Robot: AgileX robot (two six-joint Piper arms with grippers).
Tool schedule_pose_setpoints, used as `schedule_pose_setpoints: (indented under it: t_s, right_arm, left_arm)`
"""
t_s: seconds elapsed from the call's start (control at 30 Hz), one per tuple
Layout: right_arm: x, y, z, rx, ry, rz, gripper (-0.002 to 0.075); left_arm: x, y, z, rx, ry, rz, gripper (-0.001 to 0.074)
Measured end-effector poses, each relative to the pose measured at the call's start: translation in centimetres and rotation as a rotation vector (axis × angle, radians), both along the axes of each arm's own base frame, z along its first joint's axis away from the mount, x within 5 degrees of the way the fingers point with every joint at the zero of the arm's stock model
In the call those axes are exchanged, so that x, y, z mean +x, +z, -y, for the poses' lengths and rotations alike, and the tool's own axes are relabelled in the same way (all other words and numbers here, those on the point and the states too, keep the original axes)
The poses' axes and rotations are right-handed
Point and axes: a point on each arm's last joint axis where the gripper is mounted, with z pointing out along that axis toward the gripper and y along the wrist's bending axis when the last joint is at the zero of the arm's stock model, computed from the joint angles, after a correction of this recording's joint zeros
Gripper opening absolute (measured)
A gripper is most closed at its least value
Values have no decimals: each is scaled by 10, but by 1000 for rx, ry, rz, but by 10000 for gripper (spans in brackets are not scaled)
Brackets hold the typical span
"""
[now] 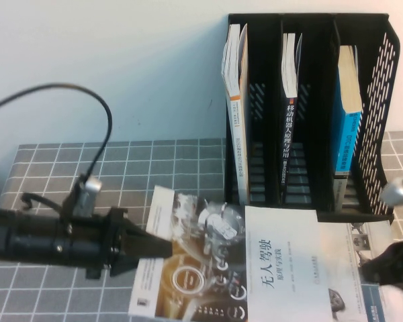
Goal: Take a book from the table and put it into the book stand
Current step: Pick up the book with your left arm, then place the book on the book shelf
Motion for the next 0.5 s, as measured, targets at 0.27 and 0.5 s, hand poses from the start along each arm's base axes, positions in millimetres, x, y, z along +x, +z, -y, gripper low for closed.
schedule_pose_setpoints:
  t_s: [0.27, 0.5]
  right_arm:
    - [-13, 62, 23, -128, -44, 197, -3]
    - [-29, 93, 31, -173, -68, 317, -2]
  left_arm:
    - [-7, 90, 6, 22, 12, 169, 97]
    - [-18, 177, 29, 121, -39, 380, 97]
